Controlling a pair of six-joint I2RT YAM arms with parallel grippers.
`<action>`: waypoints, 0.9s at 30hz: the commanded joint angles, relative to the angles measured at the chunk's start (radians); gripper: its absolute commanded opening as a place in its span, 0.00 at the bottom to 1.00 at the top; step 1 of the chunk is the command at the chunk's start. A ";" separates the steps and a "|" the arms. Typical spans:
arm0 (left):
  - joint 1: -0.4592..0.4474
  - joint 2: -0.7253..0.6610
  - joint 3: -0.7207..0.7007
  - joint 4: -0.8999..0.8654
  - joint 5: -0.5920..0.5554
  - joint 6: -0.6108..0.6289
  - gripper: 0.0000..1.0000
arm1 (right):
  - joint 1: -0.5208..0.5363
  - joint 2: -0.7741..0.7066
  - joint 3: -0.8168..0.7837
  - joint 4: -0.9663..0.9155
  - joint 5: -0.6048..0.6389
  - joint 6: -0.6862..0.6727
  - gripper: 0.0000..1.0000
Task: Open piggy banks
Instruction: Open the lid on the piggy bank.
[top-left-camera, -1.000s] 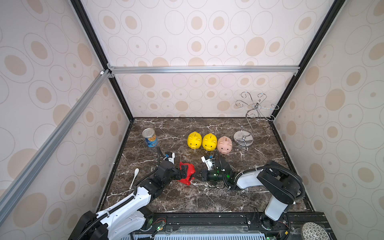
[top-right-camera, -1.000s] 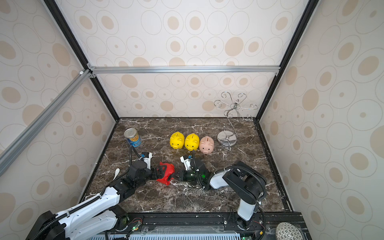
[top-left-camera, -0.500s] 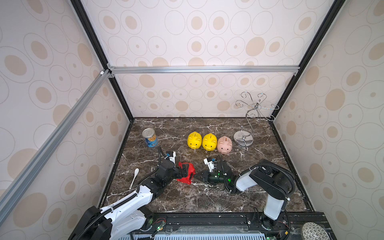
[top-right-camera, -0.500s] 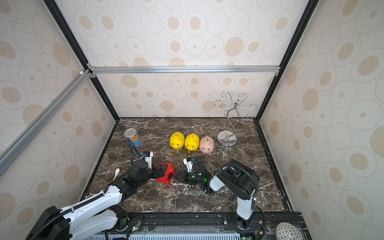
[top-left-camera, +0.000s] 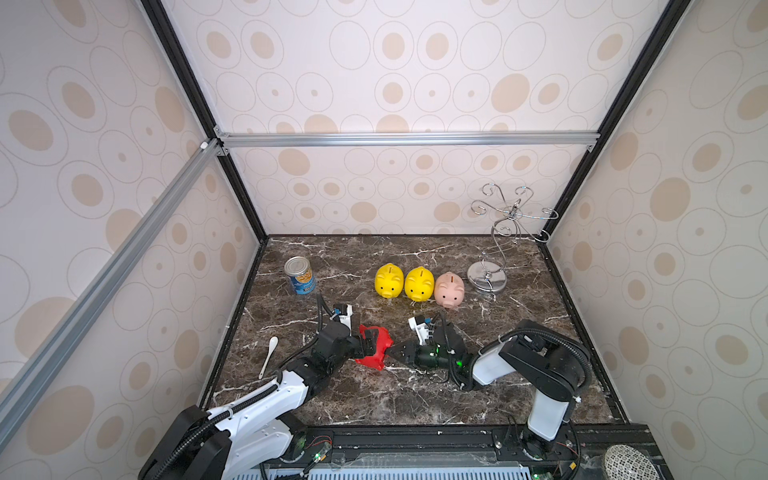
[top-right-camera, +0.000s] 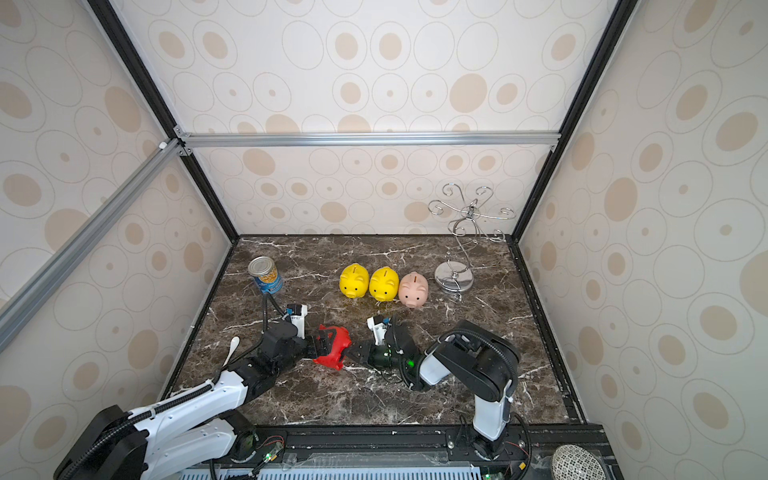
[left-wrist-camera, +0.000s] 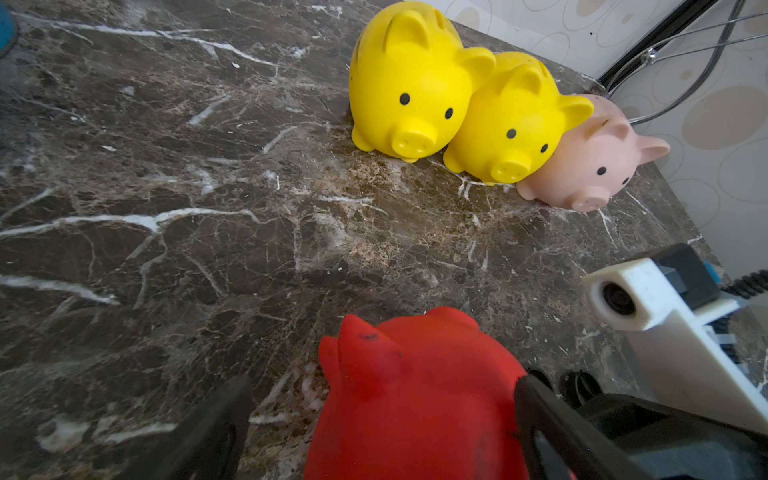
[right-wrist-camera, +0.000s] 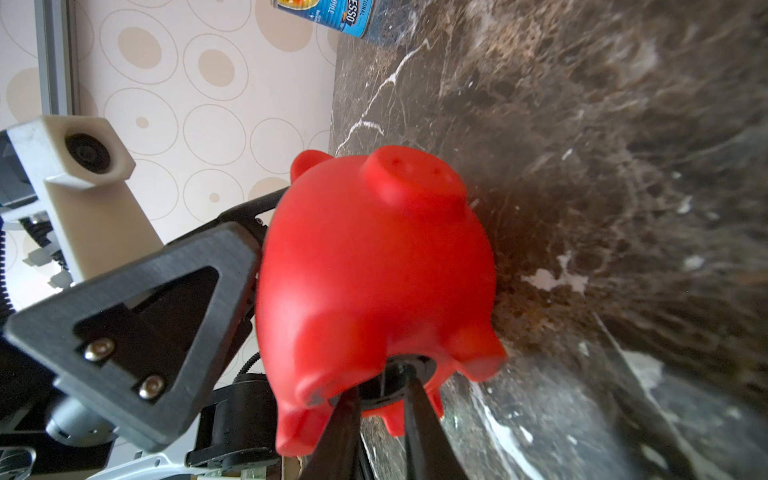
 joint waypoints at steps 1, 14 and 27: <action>-0.003 0.000 -0.015 0.022 -0.012 -0.022 0.97 | 0.012 -0.014 -0.008 0.042 0.014 0.040 0.22; -0.004 -0.020 -0.038 0.029 -0.014 -0.110 0.96 | 0.022 0.029 0.009 0.095 0.014 0.078 0.23; -0.008 -0.006 -0.039 0.035 -0.013 -0.149 0.95 | 0.056 0.058 0.025 0.114 0.054 0.071 0.23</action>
